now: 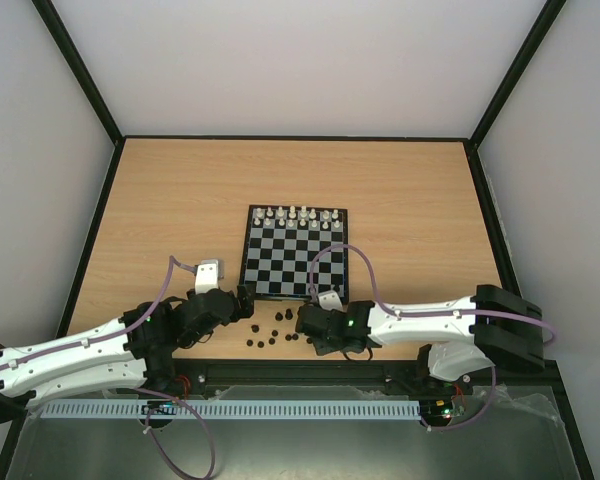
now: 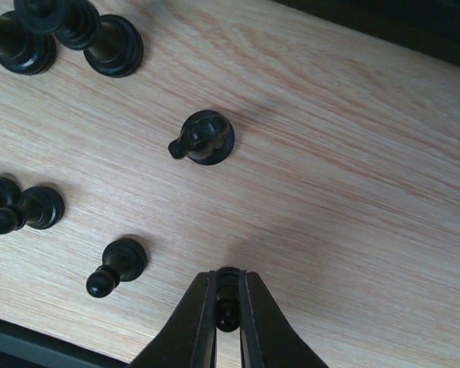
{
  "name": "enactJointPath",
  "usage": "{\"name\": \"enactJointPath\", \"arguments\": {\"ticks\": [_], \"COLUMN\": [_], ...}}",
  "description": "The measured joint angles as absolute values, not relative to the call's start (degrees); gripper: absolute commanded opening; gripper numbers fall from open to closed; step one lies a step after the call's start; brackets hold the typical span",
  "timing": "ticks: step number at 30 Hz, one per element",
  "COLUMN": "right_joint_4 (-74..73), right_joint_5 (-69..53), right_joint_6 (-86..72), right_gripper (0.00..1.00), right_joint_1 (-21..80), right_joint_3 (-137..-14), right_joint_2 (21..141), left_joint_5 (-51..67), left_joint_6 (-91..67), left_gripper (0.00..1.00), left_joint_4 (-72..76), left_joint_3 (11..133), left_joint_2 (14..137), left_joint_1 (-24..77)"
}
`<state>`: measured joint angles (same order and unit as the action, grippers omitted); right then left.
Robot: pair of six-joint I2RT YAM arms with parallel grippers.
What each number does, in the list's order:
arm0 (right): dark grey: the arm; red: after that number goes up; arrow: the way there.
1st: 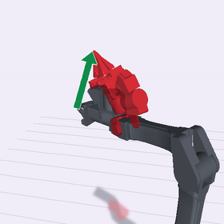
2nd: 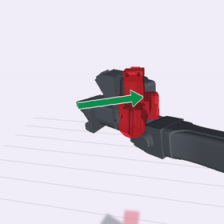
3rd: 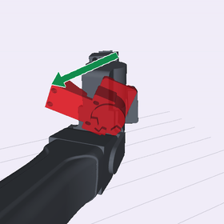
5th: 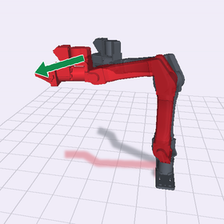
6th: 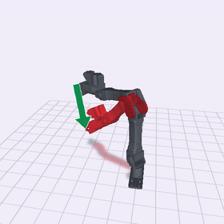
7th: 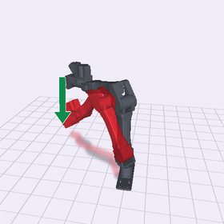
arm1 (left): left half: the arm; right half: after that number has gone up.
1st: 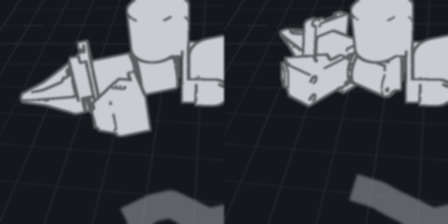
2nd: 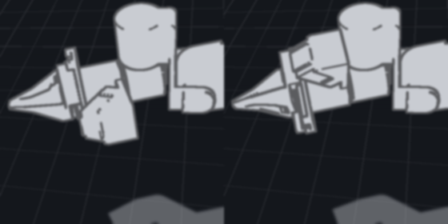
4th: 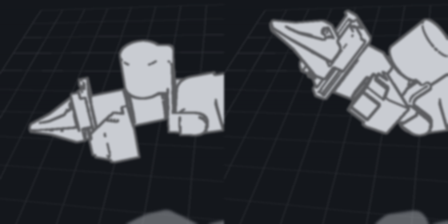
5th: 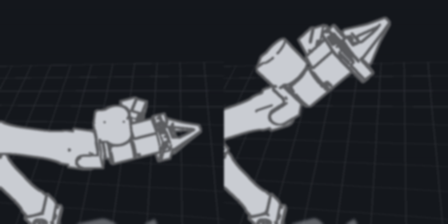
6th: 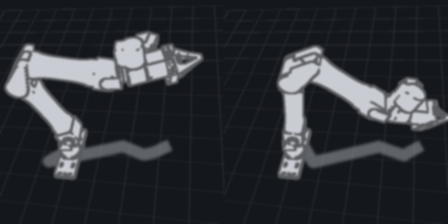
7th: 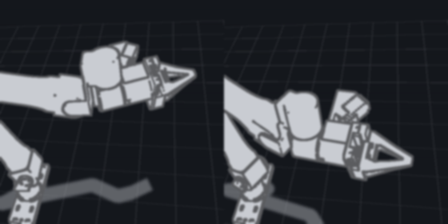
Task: Set up the chess pieces on the board
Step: Pick up the chess piece at the center of the board, then place the chess piece on the chessboard.
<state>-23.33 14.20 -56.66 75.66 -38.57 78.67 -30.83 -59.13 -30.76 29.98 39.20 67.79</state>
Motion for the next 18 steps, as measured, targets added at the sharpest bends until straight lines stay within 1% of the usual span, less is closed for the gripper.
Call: {"name": "enactJointPath", "arguments": {"ticks": [5,9,13,18], "right_joint_4": [-26.50,-31.29,-33.69,-34.70], "right_joint_5": [15.00,16.93,17.98,17.96], "right_joint_6": [-55.46,-53.06,-49.10,-43.27], "right_gripper": [0.06,0.07,0.07,0.07], "right_joint_1": [74.13,70.52,64.40,55.40], "right_joint_3": [-40.51,-46.44,-52.36,-56.31], "right_joint_2": [78.06,74.37,71.53,73.52], "left_joint_5": [-30.83,-30.85,-30.89,-30.92], "left_joint_6": [-59.13,-59.11,-59.09,-58.94], "left_gripper": [0.99,0.99,0.99,0.99], "left_joint_4": [-30.79,-30.81,-30.81,-30.81], "left_joint_3": [29.98,29.98,29.98,29.98], "left_joint_2": [39.18,39.00,38.81,38.83], "left_joint_1": [67.79,67.79,67.79,67.79]}}
